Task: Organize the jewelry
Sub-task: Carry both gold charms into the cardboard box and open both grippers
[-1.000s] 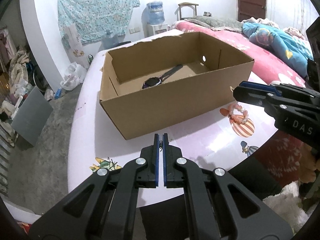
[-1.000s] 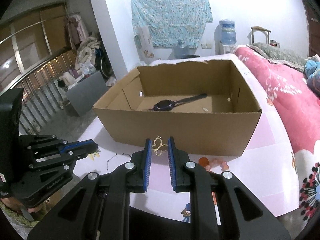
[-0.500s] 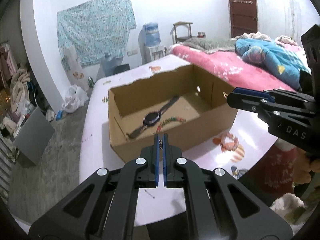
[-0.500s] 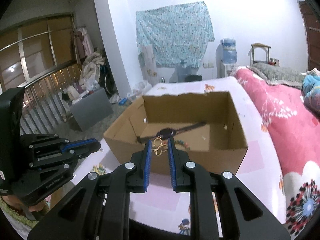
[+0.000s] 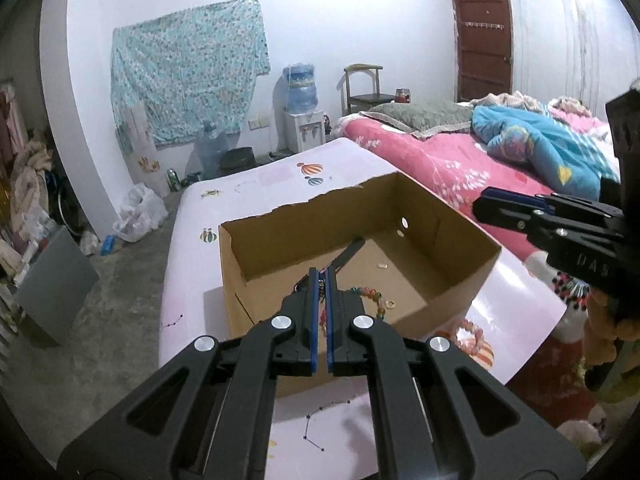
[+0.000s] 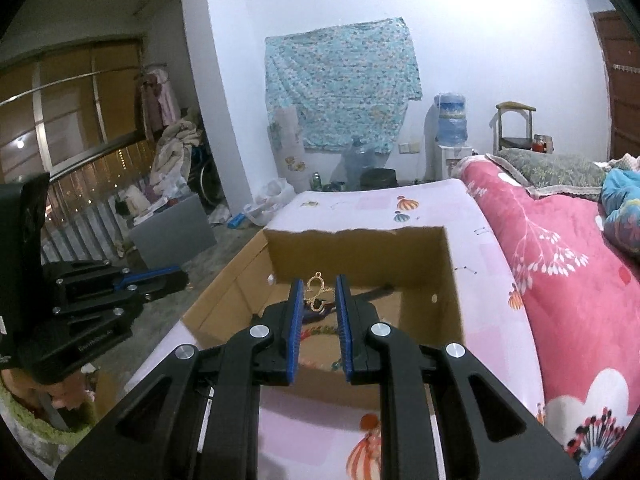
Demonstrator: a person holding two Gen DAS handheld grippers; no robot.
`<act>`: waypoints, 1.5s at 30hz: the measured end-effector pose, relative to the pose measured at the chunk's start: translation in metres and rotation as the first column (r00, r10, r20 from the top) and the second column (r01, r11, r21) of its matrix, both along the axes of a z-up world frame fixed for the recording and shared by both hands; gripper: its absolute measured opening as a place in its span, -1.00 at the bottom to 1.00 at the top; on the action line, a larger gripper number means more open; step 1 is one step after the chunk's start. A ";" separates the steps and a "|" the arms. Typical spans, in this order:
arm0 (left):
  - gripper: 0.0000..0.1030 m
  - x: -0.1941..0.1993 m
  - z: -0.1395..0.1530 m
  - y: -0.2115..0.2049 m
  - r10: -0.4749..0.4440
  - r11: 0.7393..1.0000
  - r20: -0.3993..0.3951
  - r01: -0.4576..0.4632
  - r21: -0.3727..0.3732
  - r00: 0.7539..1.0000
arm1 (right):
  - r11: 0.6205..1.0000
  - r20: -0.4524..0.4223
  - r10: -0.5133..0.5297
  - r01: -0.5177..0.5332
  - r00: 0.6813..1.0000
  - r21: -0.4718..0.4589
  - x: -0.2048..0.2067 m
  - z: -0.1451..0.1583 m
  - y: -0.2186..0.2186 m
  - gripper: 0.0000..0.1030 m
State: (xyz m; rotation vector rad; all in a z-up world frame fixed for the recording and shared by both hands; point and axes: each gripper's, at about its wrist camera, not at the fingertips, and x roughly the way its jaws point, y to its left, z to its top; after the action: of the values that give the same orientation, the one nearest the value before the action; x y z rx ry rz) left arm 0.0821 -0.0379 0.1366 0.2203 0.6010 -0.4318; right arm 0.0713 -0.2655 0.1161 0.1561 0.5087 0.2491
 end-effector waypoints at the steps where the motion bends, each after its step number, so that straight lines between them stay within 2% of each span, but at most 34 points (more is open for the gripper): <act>1: -0.95 0.006 0.000 0.003 -0.001 1.000 -0.009 0.001 -0.010 1.000 | 1.000 -0.005 -0.002 0.002 1.000 0.002 0.005 0.001 -0.003 -0.68; 6: -0.95 0.041 -0.010 0.010 -0.008 0.999 -0.076 0.006 -0.032 0.997 | 1.000 -0.062 0.008 -0.008 0.998 -0.001 0.036 -0.005 -0.018 -0.68; 9: -0.95 0.064 -0.024 0.009 -0.021 0.999 -0.141 0.016 -0.036 0.990 | 0.999 -0.130 0.034 -0.033 0.991 0.012 0.061 -0.016 -0.025 -0.68; 16: -0.95 0.097 -0.056 0.002 -0.035 0.999 -0.259 0.024 -0.047 0.965 | 0.998 -0.325 0.070 -0.064 0.943 0.029 0.115 -0.054 -0.032 -0.68; 20: -0.95 0.103 -0.073 -0.002 -0.052 0.999 -0.310 0.050 -0.013 0.949 | 0.995 -0.375 0.095 -0.101 0.922 0.002 0.129 -0.069 -0.027 -0.68; 22: -0.95 0.105 -0.081 -0.002 -0.058 0.998 -0.337 0.063 0.003 0.940 | 0.993 -0.389 0.104 -0.118 0.915 -0.012 0.133 -0.072 -0.025 -0.68; 29: -0.95 0.117 -0.090 0.001 -0.032 0.998 -0.362 0.052 0.044 0.931 | 0.988 -0.430 0.115 -0.146 0.896 -0.039 0.152 -0.081 -0.023 -0.68; 34: -0.94 0.122 -0.095 0.002 -0.016 0.998 -0.383 0.037 0.047 0.923 | 0.986 -0.430 0.103 -0.149 0.897 -0.075 0.153 -0.083 -0.017 -0.68; 37: -0.89 0.124 -0.096 0.004 -0.007 0.998 -0.378 0.028 0.050 0.926 | 0.987 -0.424 0.104 -0.146 0.900 -0.067 0.152 -0.082 -0.019 -0.67; 40: -0.73 0.124 -0.094 0.006 0.004 0.999 -0.366 0.015 0.050 0.931 | 0.989 -0.416 0.099 -0.135 0.904 -0.058 0.152 -0.080 -0.021 -0.67; 45: -0.72 0.123 -0.090 0.010 0.011 0.999 -0.350 0.004 0.041 0.937 | 0.992 -0.402 0.089 -0.117 0.911 -0.046 0.152 -0.075 -0.027 -0.66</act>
State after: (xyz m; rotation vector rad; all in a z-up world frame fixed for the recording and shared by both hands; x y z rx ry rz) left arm 0.2049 -0.0284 0.0471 0.1820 0.9611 -0.4596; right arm 0.2229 -0.2927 0.0407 0.1121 0.9340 0.3040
